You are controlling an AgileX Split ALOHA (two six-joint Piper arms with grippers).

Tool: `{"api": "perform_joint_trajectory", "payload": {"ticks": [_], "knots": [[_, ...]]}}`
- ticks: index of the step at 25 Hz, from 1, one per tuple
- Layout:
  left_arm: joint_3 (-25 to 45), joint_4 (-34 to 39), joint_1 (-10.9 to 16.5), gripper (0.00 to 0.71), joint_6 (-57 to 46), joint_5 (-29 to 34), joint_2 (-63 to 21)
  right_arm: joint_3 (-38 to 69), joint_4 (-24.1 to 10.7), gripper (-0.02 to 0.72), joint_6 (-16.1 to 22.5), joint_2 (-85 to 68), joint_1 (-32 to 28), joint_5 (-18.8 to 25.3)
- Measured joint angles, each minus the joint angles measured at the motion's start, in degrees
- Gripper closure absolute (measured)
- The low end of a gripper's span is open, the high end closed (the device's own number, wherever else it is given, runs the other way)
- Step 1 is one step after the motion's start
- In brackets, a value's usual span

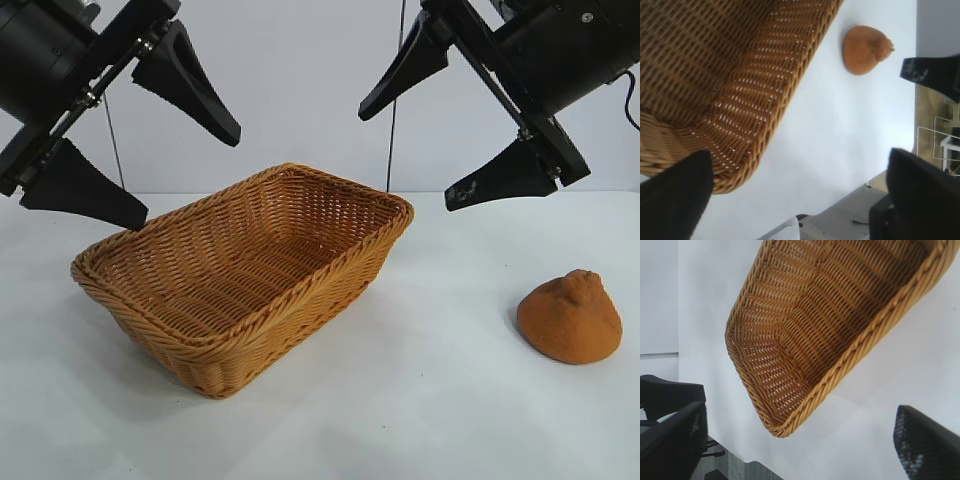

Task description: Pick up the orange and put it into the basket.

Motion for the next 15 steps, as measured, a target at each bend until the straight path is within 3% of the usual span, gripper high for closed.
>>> {"api": "perform_joint_trajectory", "payload": {"ticks": [15], "knots": [[0.0,0.0,0.0,0.044,0.0,0.0,0.0,0.0,-0.4,0.01,0.1,0.0,0.0,0.0]]}}
